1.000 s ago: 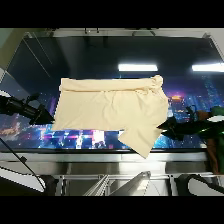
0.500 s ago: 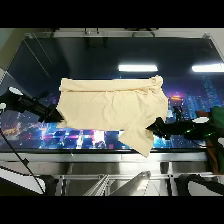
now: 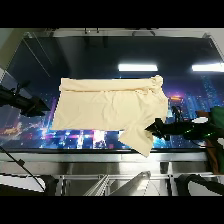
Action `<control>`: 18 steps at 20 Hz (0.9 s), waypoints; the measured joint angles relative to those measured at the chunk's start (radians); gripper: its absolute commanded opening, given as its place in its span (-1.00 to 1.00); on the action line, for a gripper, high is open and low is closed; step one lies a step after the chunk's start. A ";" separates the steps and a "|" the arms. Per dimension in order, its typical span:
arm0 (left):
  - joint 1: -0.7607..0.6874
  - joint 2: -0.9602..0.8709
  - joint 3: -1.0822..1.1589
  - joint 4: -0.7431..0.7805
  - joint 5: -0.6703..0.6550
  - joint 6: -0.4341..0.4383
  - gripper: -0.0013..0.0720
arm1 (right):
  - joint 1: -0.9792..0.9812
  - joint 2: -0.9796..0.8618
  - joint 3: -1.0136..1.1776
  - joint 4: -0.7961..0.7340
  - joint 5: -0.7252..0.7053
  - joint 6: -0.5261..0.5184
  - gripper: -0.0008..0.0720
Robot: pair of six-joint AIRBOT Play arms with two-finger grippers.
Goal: Fold the shirts.
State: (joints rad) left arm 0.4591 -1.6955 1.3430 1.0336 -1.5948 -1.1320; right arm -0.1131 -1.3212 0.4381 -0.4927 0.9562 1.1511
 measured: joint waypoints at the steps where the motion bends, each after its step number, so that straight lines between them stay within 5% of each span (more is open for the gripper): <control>1: 0.008 -0.003 0.002 0.004 -0.003 -0.011 0.94 | 0.000 0.000 0.000 -0.002 0.002 0.000 -0.25; 8: -0.056 -0.127 0.006 0.054 -0.013 -0.043 0.94 | 0.001 0.000 0.000 -0.004 0.003 0.000 -0.25; 11: -0.115 -0.183 0.008 0.045 -0.040 -0.042 0.20 | 0.002 0.000 0.000 -0.004 0.008 0.000 -0.25; 13: -0.145 -0.205 0.007 0.052 -0.035 -0.030 -0.87 | 0.001 0.000 -0.001 -0.007 0.023 -0.001 -0.25; 18: -0.166 -0.201 0.006 0.066 -0.026 0.013 -0.91 | -0.031 0.002 -0.005 -0.068 0.097 -0.003 -0.30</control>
State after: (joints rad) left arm 0.2932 -1.8961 1.3487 1.0992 -1.6211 -1.1194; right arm -0.1436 -1.3193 0.4332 -0.5606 1.0527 1.1484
